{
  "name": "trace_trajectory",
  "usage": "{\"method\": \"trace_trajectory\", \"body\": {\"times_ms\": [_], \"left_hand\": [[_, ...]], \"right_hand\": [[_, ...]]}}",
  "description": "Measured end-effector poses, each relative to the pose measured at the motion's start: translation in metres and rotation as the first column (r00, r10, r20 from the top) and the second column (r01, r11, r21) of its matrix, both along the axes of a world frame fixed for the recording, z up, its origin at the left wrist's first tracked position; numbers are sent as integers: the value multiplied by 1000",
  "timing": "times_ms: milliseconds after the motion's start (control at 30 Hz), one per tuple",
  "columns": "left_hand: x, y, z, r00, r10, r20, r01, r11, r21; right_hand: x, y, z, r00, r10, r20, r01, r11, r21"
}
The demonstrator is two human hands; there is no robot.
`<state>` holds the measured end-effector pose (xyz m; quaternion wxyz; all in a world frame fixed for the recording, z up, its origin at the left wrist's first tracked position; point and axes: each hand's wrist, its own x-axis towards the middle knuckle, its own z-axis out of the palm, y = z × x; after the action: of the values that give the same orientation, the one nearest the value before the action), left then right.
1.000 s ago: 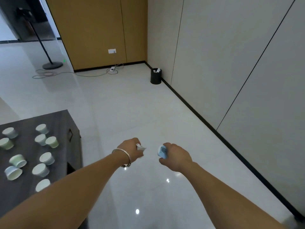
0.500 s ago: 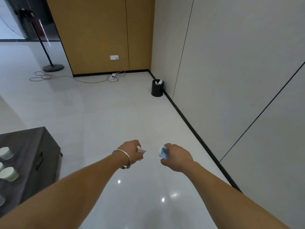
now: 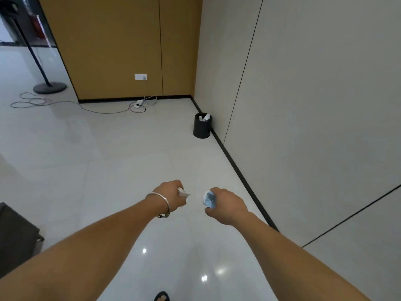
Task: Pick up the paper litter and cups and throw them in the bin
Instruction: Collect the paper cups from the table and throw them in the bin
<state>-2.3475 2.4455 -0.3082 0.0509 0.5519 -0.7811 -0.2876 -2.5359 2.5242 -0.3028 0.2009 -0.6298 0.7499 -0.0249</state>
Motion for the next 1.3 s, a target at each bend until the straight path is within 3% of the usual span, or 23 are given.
{"method": "trace_trajectory", "body": {"times_ms": [400, 733, 933, 1300], "left_hand": [[-95, -235, -3, 998, -65, 2, 65, 998, 25], [-179, -424, 9, 993, 120, 7, -120, 993, 20], [-217, -520, -5, 990, 140, -8, -140, 989, 58], [-283, -797, -10, 995, 70, -72, -68, 997, 32]], "right_hand": [[-83, -226, -8, 999, -41, 32, 40, 999, 32], [-203, -443, 7, 999, 42, 21, -42, 999, -20], [-241, -550, 1, 998, 59, 17, -59, 998, 27], [-293, -788, -7, 999, -39, -14, 40, 998, 58]]}}
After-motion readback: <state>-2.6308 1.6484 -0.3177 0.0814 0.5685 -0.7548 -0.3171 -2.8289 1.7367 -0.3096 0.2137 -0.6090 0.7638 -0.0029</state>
